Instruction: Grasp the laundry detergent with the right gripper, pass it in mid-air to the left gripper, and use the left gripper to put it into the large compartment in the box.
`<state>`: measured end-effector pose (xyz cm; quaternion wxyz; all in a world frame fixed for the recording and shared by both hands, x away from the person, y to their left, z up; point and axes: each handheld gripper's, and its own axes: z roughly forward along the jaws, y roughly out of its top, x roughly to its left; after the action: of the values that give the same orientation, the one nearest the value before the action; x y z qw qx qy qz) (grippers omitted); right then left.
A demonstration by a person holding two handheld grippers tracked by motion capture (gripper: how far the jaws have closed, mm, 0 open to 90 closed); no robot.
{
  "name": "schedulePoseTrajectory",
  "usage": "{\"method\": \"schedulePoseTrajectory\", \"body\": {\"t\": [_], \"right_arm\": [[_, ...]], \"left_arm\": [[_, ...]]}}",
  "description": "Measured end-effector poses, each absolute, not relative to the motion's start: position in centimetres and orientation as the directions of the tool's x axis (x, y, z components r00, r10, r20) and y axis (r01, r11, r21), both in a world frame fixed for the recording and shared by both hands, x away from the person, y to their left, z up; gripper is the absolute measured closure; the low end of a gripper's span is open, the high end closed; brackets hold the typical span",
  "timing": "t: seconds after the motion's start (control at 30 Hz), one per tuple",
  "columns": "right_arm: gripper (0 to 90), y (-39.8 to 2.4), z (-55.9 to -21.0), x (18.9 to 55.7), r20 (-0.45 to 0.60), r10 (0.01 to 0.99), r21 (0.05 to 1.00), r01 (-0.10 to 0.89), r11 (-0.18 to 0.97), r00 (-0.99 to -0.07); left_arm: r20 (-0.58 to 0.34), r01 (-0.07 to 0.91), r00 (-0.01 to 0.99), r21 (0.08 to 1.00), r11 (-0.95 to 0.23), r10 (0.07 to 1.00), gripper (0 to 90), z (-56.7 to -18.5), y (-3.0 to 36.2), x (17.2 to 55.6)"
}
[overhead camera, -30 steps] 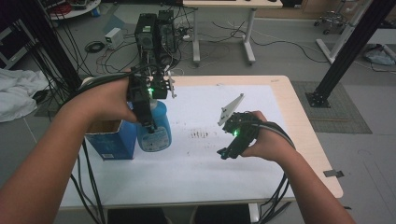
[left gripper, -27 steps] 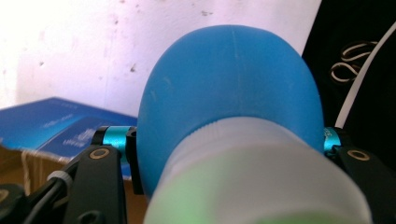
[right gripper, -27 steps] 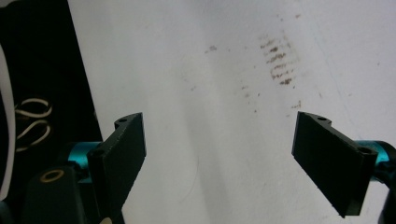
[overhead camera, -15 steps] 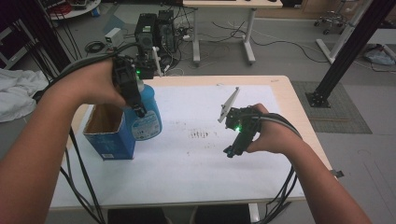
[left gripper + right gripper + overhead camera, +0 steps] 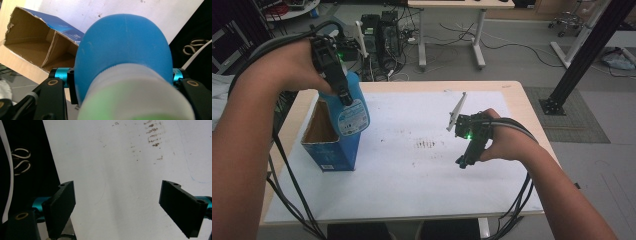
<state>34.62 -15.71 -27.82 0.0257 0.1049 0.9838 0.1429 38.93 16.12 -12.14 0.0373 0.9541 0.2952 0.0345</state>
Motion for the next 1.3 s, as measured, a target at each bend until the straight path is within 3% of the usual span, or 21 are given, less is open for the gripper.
{"method": "schedulePoseTrajectory", "body": {"t": [0.3, 0.73, 0.83, 1.3], "right_arm": [[13.1, -15.7, -27.4, 35.0, -0.017, 0.216, 0.271, 0.204, 0.941, -0.976], [13.1, -15.1, -27.9, 35.5, -0.012, 0.22, 0.243, 0.211, 0.947, -0.975], [13.1, -14.8, -28.2, 35.8, -0.007, 0.22, 0.239, 0.212, 0.948, -0.975], [13.1, -14.3, -29.3, 36.1, -0.002, 0.225, 0.222, 0.219, 0.95, -0.974]], "left_arm": [[0.032, 0.641, 0.759, 0.138, -0.755, 0.65, 39.6, -10.8, 18.7, 39.5], [0.052, 0.725, 0.676, 0.131, -0.676, 0.735, 39.5, -11.7, 21.9, 40.8], [0.046, 0.765, 0.63, 0.138, -0.63, 0.775, 39.5, -12.8, 23.3, 41.6], [0.018, 0.786, 0.608, 0.134, -0.604, 0.794, 39.5, -18.8, 24.8, 43.0]]}}
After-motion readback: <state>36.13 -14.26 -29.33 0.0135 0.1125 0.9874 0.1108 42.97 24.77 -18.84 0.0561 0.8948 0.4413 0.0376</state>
